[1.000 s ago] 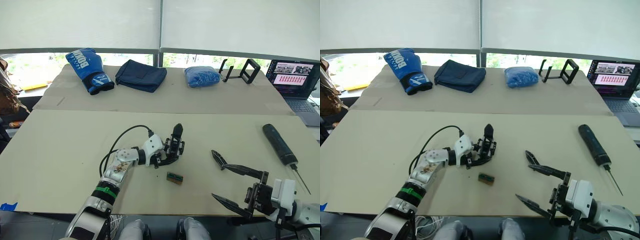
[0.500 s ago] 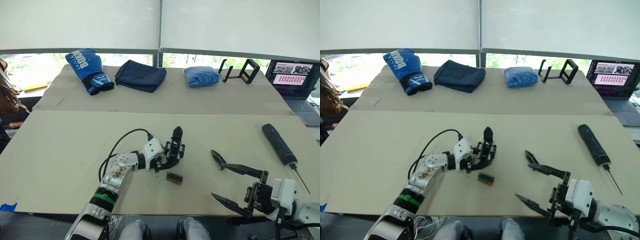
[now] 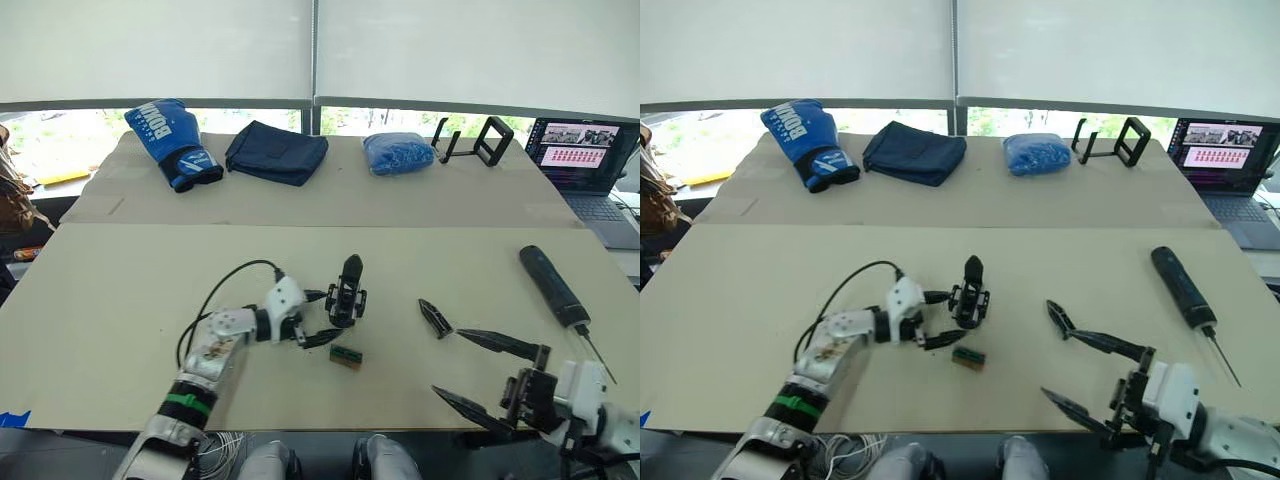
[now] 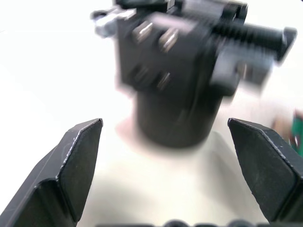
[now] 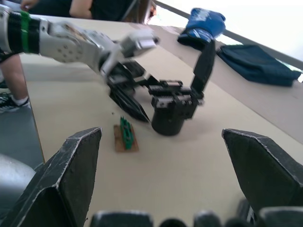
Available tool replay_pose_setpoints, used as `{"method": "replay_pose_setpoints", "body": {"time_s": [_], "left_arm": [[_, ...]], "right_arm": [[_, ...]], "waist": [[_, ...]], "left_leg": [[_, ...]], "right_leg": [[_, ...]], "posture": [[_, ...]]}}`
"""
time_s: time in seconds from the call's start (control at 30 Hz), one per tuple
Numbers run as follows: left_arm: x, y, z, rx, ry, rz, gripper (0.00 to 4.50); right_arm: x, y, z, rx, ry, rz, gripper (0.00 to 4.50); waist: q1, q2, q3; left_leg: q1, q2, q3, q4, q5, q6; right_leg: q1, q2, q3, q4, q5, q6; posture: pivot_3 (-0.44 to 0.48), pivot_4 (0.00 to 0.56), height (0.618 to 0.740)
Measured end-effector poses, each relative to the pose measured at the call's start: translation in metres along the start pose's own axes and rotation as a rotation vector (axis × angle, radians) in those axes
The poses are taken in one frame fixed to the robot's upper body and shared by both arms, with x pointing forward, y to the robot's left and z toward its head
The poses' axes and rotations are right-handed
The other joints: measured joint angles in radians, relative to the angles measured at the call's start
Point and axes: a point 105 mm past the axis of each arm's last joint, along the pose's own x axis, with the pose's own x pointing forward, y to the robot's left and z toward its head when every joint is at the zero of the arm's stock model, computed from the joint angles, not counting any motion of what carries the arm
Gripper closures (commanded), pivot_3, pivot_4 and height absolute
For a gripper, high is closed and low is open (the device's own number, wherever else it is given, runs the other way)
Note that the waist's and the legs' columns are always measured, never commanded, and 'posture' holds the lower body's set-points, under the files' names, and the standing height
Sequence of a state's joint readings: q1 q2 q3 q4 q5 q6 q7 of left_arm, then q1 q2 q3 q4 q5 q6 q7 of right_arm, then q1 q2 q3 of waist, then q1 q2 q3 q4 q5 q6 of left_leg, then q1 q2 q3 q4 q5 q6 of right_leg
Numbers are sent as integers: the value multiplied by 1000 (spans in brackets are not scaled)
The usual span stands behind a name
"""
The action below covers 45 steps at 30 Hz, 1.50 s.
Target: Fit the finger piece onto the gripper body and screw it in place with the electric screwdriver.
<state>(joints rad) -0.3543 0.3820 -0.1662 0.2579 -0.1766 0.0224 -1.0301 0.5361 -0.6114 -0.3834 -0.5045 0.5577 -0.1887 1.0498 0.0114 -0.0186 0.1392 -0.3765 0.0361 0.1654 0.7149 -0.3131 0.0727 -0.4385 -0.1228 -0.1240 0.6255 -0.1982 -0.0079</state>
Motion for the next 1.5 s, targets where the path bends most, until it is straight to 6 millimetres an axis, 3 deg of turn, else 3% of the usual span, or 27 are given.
{"method": "replay_pose_setpoints", "body": {"time_s": [0.17, 0.3, 0.4, 0.5, 0.6, 0.73, 0.97, 1.1, 1.2, 1.33, 1.5], "left_arm": [[-53, 10, -10, -70, -58, 35, 32], [-84, 14, -18, -81, -14, 21, 32], [-98, 19, -10, -63, -30, 29, 32], [-97, 17, 6, -36, -80, -8, 32], [-92, 15, 24, -12, -127, -35, 32], [-88, 11, 40, -9, -154, -81, 32], [-86, 6, 61, 5, -174, -131, 32], [-80, -2, 71, 22, -199, -168, 32], [-77, -7, 75, 16, -205, -180, 32], [-72, -18, 80, 1, -218, -226, 32], [-70, -21, 79, -5, -219, -217, 32]], "right_arm": [[-26, 9, -14, 92, 110, -88, 0], [-36, 11, -21, 127, 151, -192, 0], [-39, 12, -30, 130, 229, -229, 0], [-30, -2, -33, 116, 318, -275, 0], [-13, -22, -23, 129, 339, -265, 0], [10, -64, -14, 181, 444, -318, 0], [27, -109, -7, 335, 804, -302, 0], [38, -111, -16, 480, 931, -271, 0], [46, -111, -29, 492, 1049, -237, 0], [65, -112, -37, 552, 1072, -193, 0], [71, -108, -59, 534, 1170, -178, 0]], "waist": [[2, 2, 0], [4, 3, 0], [5, 3, 1], [3, 3, 1], [-1, 4, 1], [-4, 4, 1], [1, 5, 3], [-1, 5, 3], [-2, 5, 3], [-8, 5, 3], [-11, 5, 3]], "left_leg": [[1, 0, 0, -2, 0, -1], [1, 0, 0, -2, -5, -6], [0, 0, 0, -1, -5, -7], [-1, -1, 1, 0, -5, -7], [0, -2, 0, -1, -4, -8], [0, -2, 0, -1, 0, -1], [-8, -2, -2, -1, 1, -1], [-11, -3, -1, 0, 1, -1], [-12, -4, 0, 0, 1, -1], [-12, -4, 2, 0, 1, -2], [-12, -4, 2, 0, 3, -4]], "right_leg": [[0, -4, 0, 0, -5, 5], [-1, -5, -1, 0, -7, 3], [-1, -6, -1, 0, -7, 3], [-1, -7, 0, 0, -7, 2], [-1, -6, 0, 0, -6, 1], [-1, -5, 0, 1, -3, -5], [-5, 2, -3, -1, -2, -4], [-7, 1, -3, -2, -1, -2], [-8, 2, -3, -2, -1, -1], [-9, 4, -7, -1, -1, 1], [-9, 5, -8, 0, -1, 2]], "posture": [[0, 150, 740], [0, 150, 740], [0, 150, 740], [0, 150, 740], [0, 150, 740], [0, 150, 740], [0, 150, 740], [0, 150, 740], [0, 150, 740], [0, 150, 740], [0, 150, 740]]}}
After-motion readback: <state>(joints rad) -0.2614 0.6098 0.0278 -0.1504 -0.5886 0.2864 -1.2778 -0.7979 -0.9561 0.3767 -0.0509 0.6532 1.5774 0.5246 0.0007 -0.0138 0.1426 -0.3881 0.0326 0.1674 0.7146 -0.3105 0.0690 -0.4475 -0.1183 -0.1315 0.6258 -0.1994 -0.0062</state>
